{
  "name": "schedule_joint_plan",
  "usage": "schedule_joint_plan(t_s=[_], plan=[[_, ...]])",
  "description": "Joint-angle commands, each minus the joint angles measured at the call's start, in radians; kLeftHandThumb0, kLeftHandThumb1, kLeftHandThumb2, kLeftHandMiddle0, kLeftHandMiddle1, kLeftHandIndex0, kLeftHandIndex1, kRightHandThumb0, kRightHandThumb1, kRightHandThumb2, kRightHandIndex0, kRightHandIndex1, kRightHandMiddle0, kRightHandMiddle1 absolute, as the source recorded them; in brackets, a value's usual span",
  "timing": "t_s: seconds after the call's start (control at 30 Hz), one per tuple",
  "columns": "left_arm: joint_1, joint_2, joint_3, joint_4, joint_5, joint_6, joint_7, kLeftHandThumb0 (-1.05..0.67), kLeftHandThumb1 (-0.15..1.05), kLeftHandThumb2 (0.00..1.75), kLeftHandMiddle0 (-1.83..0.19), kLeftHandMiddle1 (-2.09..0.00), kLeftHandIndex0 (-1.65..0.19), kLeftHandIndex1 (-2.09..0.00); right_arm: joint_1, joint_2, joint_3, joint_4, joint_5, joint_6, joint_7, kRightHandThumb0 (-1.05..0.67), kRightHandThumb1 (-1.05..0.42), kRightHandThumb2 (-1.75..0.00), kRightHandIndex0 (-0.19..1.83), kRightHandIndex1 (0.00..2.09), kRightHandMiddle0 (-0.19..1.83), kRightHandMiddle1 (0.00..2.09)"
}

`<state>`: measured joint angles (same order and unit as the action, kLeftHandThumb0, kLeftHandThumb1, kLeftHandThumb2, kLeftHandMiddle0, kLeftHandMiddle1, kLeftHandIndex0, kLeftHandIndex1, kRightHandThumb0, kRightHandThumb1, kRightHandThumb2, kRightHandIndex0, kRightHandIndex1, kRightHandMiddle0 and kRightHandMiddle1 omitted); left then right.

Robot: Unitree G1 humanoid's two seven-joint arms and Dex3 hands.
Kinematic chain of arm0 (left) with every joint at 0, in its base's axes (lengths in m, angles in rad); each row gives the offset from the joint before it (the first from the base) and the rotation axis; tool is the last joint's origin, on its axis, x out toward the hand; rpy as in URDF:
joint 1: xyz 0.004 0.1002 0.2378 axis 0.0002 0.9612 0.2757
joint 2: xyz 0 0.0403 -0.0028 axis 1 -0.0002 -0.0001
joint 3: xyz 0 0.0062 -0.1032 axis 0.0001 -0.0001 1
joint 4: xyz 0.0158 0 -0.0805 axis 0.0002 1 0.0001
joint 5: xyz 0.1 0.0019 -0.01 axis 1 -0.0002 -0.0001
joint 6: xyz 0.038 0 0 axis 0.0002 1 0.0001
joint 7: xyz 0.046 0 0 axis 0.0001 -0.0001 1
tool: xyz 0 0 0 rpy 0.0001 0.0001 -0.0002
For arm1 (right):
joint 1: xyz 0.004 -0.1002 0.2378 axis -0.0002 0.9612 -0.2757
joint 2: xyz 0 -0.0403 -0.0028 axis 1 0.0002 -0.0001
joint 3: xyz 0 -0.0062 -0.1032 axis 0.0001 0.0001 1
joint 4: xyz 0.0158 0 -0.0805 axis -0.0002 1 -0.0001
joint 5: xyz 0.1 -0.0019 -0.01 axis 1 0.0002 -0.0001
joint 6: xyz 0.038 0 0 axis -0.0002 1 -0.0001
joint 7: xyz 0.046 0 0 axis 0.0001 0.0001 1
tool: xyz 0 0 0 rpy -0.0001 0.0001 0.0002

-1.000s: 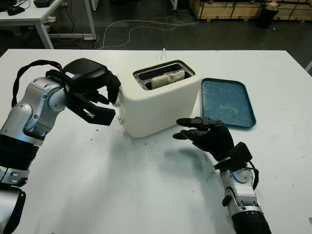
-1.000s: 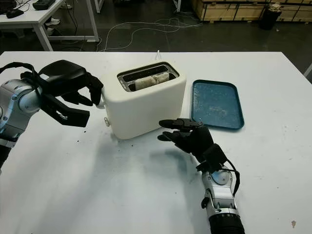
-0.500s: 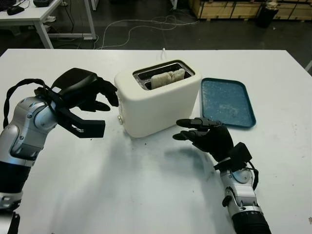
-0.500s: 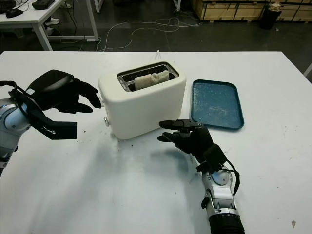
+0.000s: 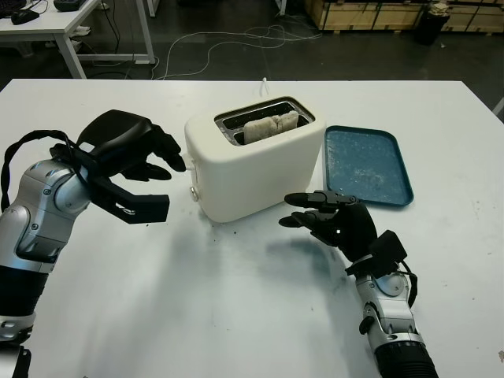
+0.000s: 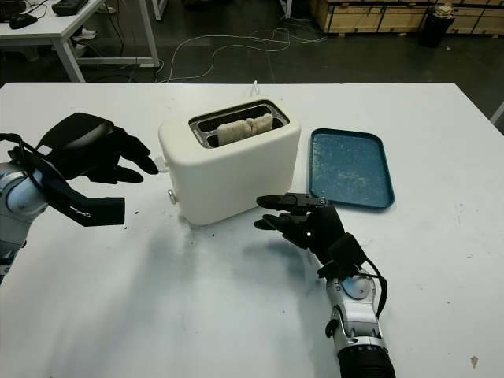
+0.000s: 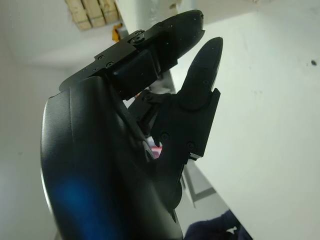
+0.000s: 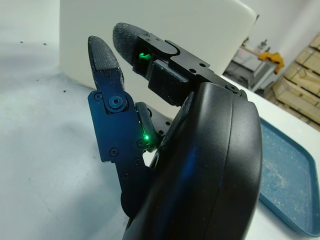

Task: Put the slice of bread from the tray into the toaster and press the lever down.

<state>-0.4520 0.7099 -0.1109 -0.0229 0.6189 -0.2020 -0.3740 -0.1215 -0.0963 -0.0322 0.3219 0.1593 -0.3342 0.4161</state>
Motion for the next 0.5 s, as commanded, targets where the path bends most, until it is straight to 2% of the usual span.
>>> schedule_joint_plan(t_s=[0.0, 0.23, 0.47], plan=[[-0.017, -0.01, -0.008, 0.006, -0.008, -0.005, 0.013, -0.27, 0.84, 0.0, -0.84, -1.56, -1.22, -0.05, -0.005, 0.0, -0.007, 0.005, 0.015, -0.013, 0.001, -0.45, -0.86, 0.0, 1.34, 0.02, 1.18, 0.0], [-0.034, -0.04, -0.02, 0.081, -0.032, -0.069, 0.054, -0.21, 0.82, 0.01, -0.89, -1.37, -1.25, -0.04, -0.005, -0.001, -0.005, 0.01, 0.003, -0.029, -0.004, -0.46, -0.86, 0.0, 1.34, 0.02, 1.18, 0.0], [-0.048, -0.058, -0.019, 0.116, -0.043, -0.102, 0.076, -0.23, 0.83, 0.0, -0.88, -1.43, -1.26, -0.03, -0.005, 0.001, -0.005, 0.009, 0.01, -0.023, 0.0, -0.46, -0.86, 0.0, 1.34, 0.02, 1.18, 0.0]])
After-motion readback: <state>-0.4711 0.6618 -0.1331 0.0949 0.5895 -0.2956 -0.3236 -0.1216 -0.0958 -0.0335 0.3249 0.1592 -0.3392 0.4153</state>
